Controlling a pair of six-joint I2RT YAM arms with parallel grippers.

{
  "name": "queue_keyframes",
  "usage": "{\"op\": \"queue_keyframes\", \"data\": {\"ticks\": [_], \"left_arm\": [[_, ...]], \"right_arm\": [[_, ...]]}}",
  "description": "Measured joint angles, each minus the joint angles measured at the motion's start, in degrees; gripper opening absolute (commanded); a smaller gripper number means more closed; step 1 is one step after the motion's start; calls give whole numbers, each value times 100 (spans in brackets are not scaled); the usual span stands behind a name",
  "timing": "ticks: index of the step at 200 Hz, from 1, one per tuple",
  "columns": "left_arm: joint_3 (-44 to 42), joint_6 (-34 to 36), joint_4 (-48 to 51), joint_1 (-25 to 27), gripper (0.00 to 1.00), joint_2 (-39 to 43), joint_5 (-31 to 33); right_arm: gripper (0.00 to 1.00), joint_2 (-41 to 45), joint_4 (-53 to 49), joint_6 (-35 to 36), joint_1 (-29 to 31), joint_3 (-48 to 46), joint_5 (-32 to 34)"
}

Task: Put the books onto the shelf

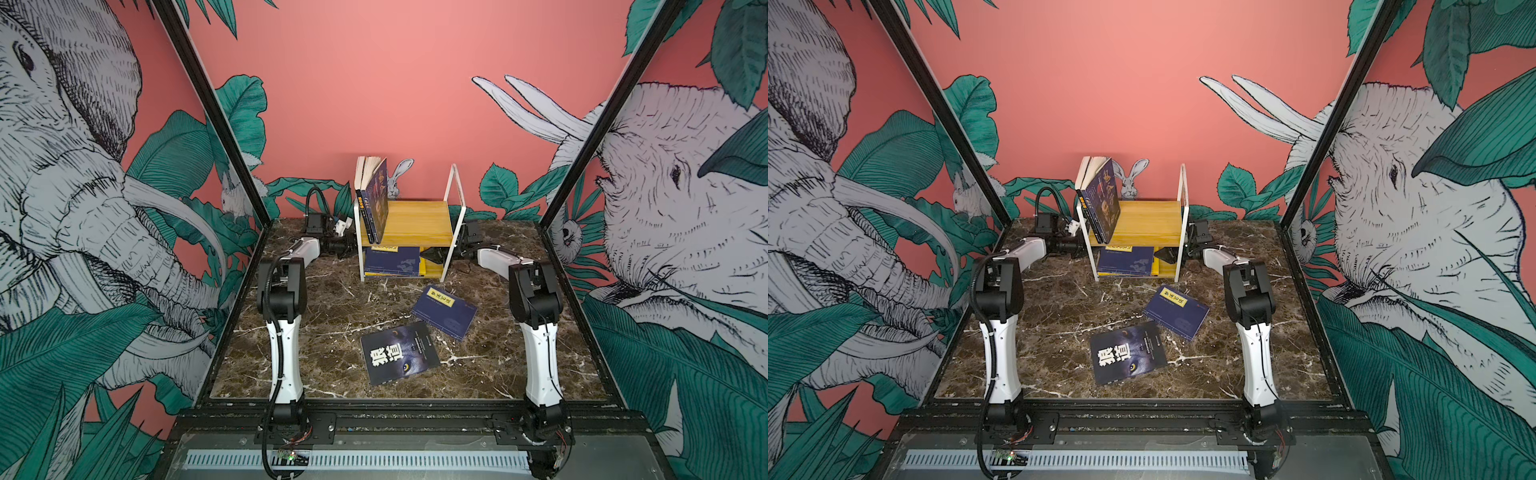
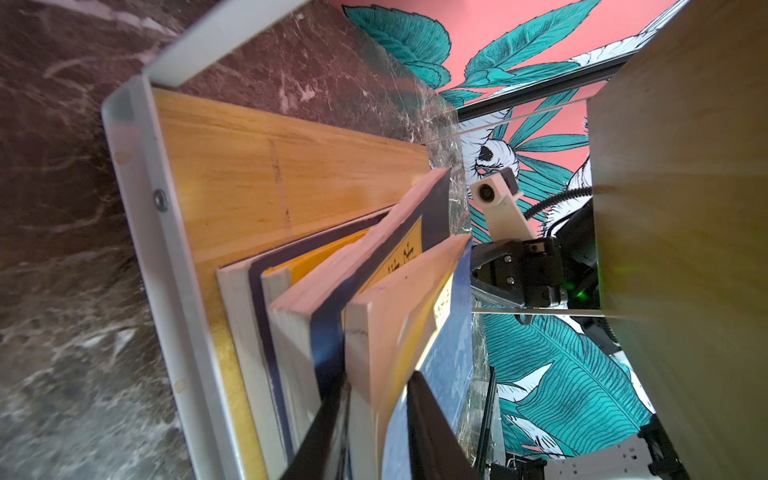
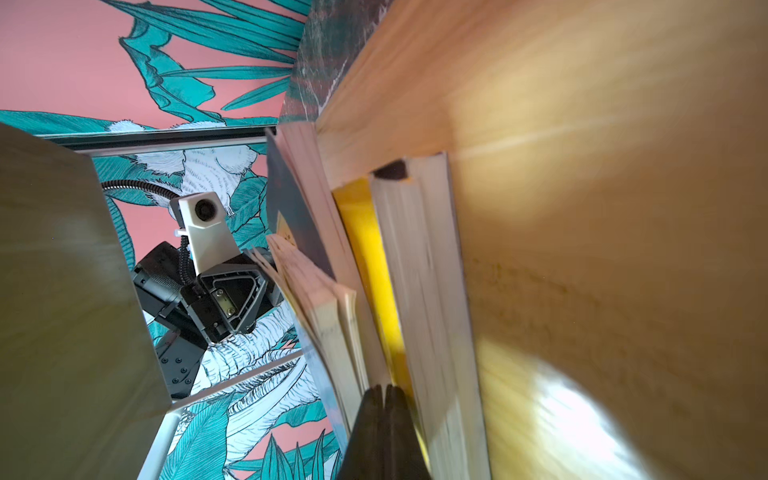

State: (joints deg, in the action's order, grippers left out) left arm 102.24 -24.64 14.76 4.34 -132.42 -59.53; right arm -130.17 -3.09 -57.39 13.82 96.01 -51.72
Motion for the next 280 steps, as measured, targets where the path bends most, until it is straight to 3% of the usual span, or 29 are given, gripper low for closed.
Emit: {"op": "queue_keyframes", "data": {"ticks": [64,138,161,182,208,280], "left_arm": [[0,2,20,-170,28,0,22],[-2,63,39,-245,47,0,-20],[-2,96,33,-205,49,0,-114],[-2,94,35,-151,45,0,-162],[2,68,13,-76,33,0,-205],[186,-4,-35,-50,26,-35,-240]], "right_arm": [[0,542,-114,348,-472,-160,409],[0,221,-629,619,13,387,367],[0,39,-625,612,116,627,293],[0,-81,-551,535,162,728,234],[0,-247,-522,463,151,894,225],[0,-404,-614,435,101,1233,612]]}}
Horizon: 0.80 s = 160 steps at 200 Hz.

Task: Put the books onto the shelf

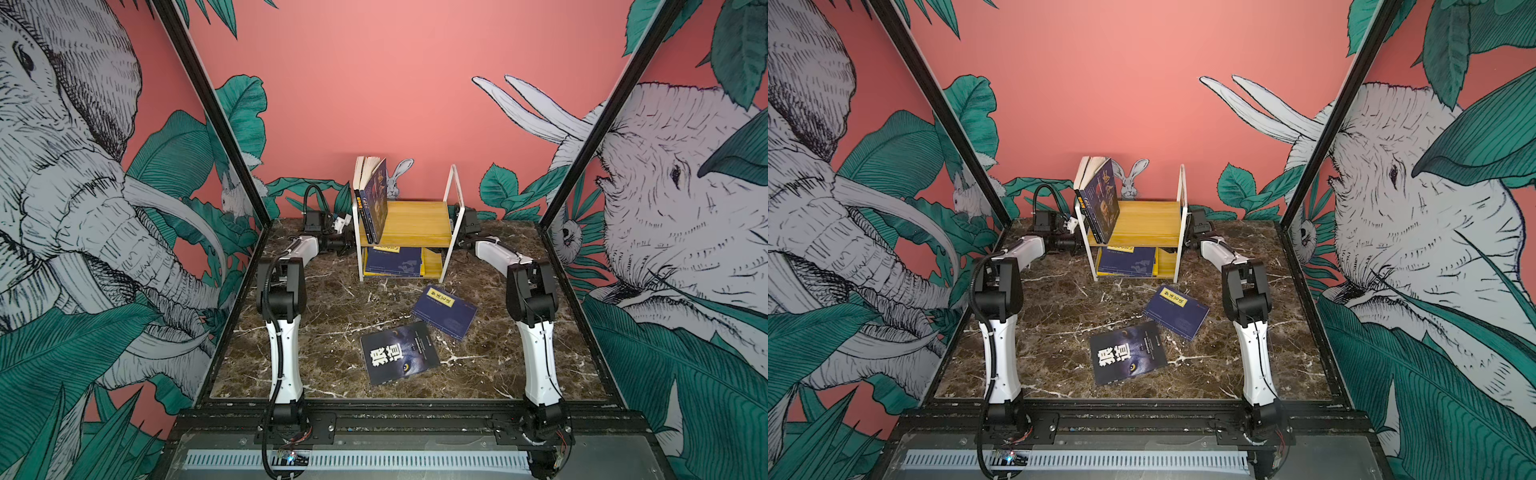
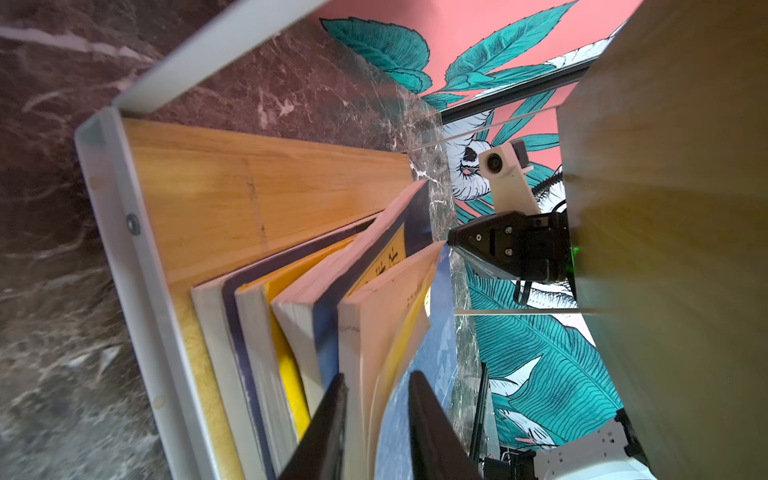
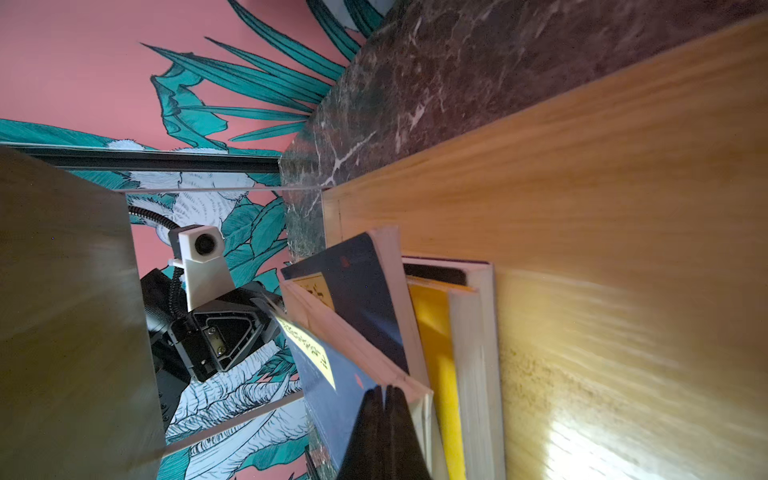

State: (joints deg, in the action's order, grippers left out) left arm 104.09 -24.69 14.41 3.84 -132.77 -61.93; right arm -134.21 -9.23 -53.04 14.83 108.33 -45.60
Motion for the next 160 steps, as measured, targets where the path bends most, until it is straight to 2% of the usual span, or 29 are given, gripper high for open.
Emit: {"op": "queue_keyframes", "data": {"ticks": [32,57,86,113,133,160], "left_arm": [[2,20,42,0,33,-42,2],[-2,48,85,-57,40,-42,24],[-37,46,118,-160,46,-42,125],[-44,28,120,-254,51,-42,170],[-61,-24,33,-306,49,-42,195],[-11,-28,26,-264,47,-42,243]], "right_arm": [[0,35,70,61,-59,-149,26],[0,509,389,66,-227,-1169,26],[0,1727,575,260,-758,-2868,210],[0,3357,501,905,-1106,-4172,848],[0,4599,393,1440,-697,-4843,1478],[0,5705,341,2046,492,-5359,2430]]}}
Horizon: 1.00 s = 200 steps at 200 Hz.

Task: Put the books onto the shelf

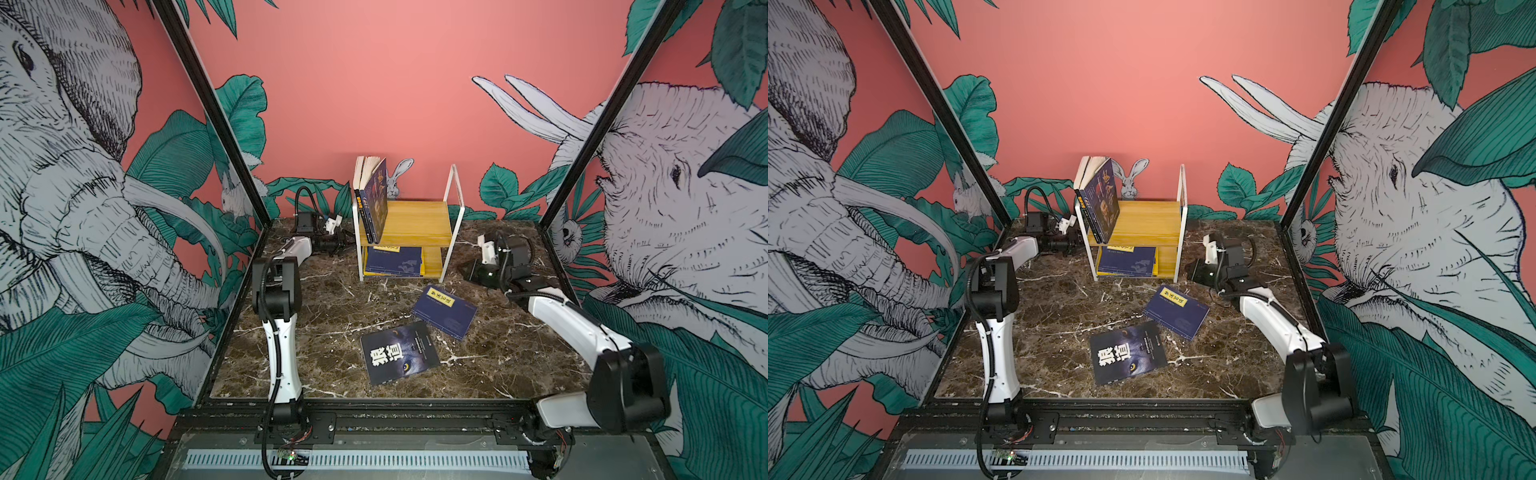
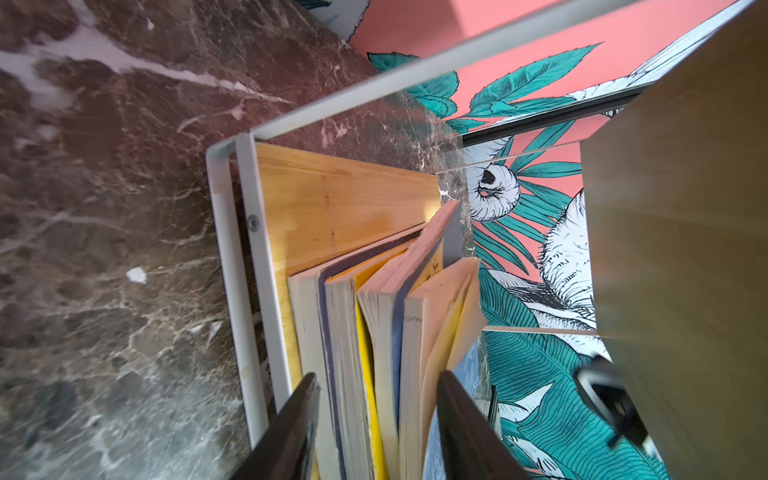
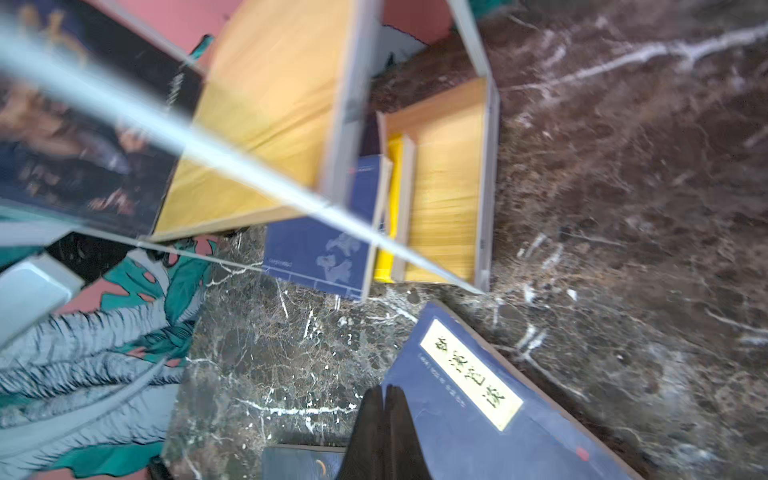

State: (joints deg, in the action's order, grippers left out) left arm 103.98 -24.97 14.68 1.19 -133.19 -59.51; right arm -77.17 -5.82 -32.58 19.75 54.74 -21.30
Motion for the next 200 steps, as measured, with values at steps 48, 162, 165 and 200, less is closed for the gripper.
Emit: {"op": "queue_keyframes", "data": {"ticks": [48,162,165,200], "left_arm": [[568,205,205,184,51,-103,175],[1231,723,935,374,43,-743,793],[1233,734,940,378,42,-752,796],[1246,831,973,382,38,-761,800]], "right_arm": [[0,-411,103,619,1519,-109,1344],[0,-2138,1453,575,2114,81,2730],[0,-2153,1467,564,2114,85,2736],[0,-2369,1561,468,2116,181,2870]]}}
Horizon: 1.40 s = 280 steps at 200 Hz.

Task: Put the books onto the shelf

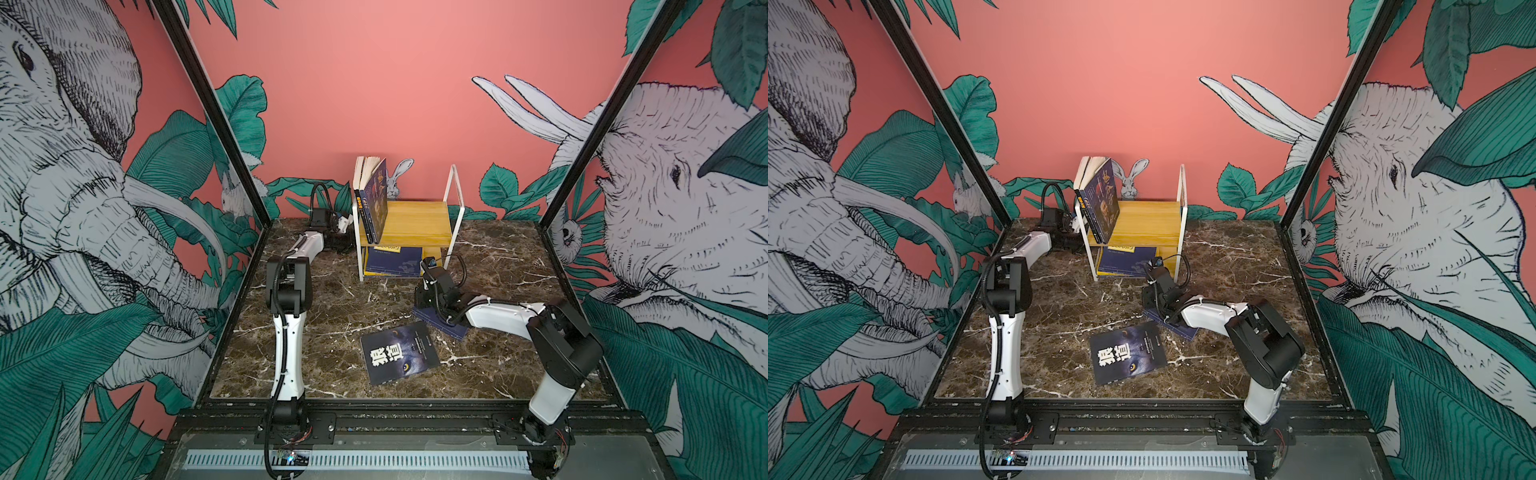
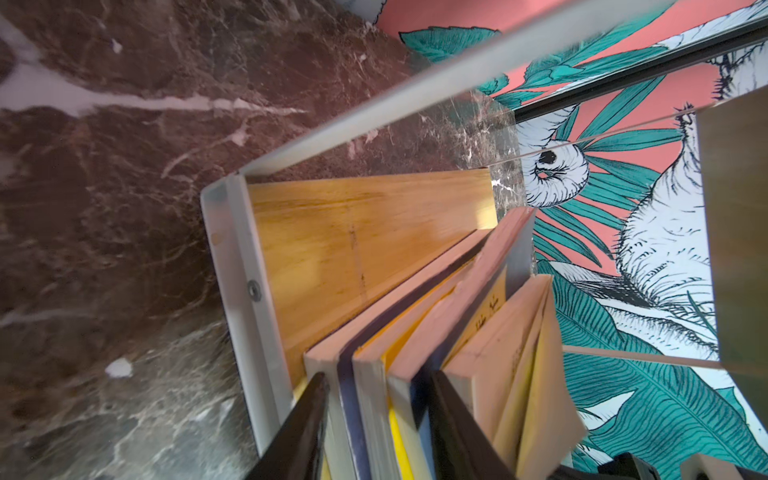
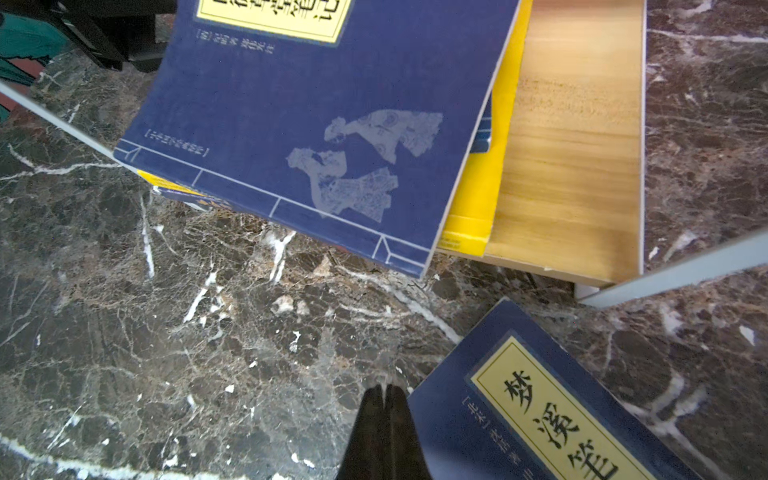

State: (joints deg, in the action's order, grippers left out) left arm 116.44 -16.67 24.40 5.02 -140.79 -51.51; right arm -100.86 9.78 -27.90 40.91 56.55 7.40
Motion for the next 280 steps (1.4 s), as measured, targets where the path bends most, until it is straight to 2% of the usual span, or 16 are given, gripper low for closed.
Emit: {"op": "queue_keyframes", "data": {"ticks": [56,93,131,187,280], "left_arm": [[52,66,44,-17,24,0,-17],[52,81,17,-24,22,0,-94],[52,57,15,-28,31,0,-96],[-24,-52,20,-20,37,55,-94],[-752,-192,33,-197,47,855,-98]], "right_arm": [[0,-221,72,-127,0,319,293],[0,-472,166,-131,-2,654,466],[0,-680,232,-125,-50,892,599],[0,-750,304,-57,-87,916,586],[0,-970,431,-103,-59,1051,289]]}}
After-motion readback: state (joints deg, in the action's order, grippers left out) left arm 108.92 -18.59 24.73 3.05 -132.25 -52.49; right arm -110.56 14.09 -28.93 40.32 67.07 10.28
